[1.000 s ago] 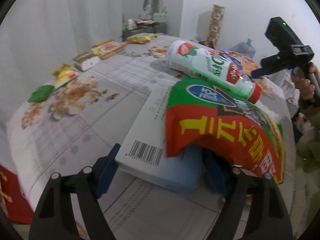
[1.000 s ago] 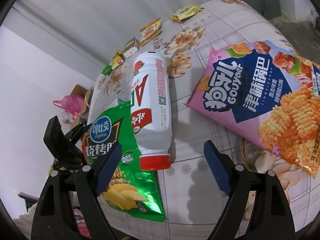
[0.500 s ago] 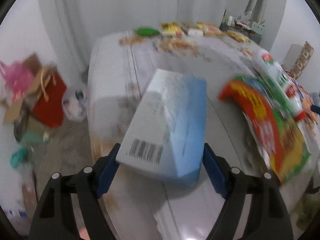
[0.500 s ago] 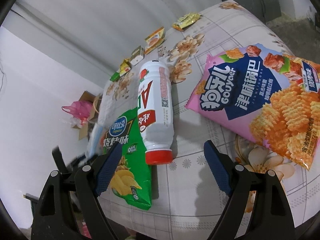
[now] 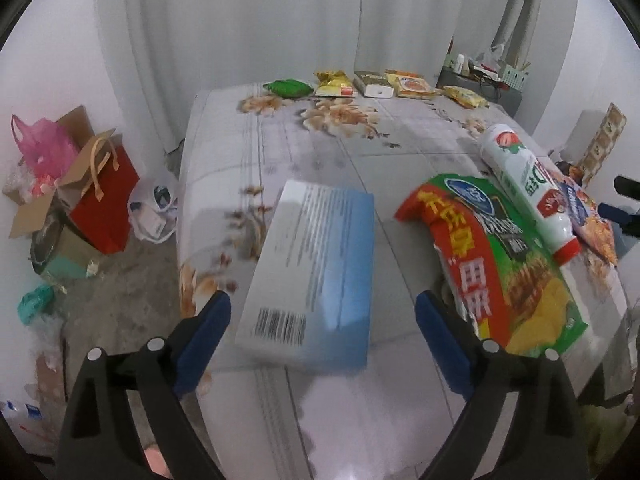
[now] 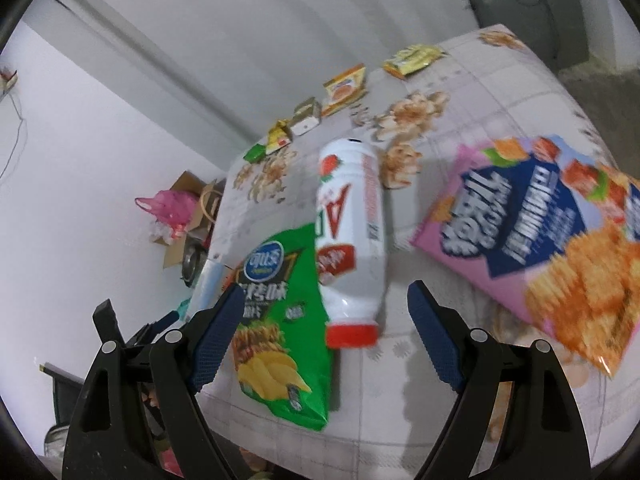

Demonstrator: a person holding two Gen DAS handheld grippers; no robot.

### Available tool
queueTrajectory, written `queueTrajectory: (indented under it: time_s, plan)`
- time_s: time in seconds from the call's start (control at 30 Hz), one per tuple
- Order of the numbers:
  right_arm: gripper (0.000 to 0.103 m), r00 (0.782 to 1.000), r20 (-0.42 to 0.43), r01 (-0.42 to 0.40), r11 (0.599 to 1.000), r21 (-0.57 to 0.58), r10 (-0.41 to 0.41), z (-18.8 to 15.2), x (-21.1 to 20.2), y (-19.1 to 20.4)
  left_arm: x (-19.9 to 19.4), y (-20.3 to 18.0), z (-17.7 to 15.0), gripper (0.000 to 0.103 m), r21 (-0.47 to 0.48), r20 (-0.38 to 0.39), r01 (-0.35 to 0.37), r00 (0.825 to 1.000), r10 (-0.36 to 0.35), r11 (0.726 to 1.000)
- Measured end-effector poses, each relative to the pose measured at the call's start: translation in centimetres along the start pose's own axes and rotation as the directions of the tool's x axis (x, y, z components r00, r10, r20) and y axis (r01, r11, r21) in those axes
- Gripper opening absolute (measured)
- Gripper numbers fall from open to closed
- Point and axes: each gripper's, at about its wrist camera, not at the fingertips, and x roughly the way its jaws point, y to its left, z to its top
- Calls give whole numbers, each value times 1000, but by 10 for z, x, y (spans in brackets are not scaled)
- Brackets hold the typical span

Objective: Collect trash
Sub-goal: 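Lift the white box with the left tool while the right tool grasps the AD bottle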

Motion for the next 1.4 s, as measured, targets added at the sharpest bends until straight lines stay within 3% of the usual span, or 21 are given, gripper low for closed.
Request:
queueTrajectory:
  time_s: [0.13,0.4,0.83,1.1,1.4]
  plan:
    - [80,998,-41,45,999,-18,-46,15,27,5,24,-3,12,91,32,-31,-28,999,29,999]
    - [78,980,-93,167,983,-73,-174,28,67,5,50,6,17,91,-19,-90,13,996,-14,1000]
    - [72,968,-137,202,977,-65,-209,30,84,-4,68,8,26,90,-33,-109,-12,994,8,999]
    - [63,965,-154,209,977,-46,-213,30,95,-9,73,0,31,79,14,-111,-48,993,49,999]
    - [56,971,-145,190,981,-28,-192,28,96,-9,72,0,33,75,4,-104,-54,993,54,999]
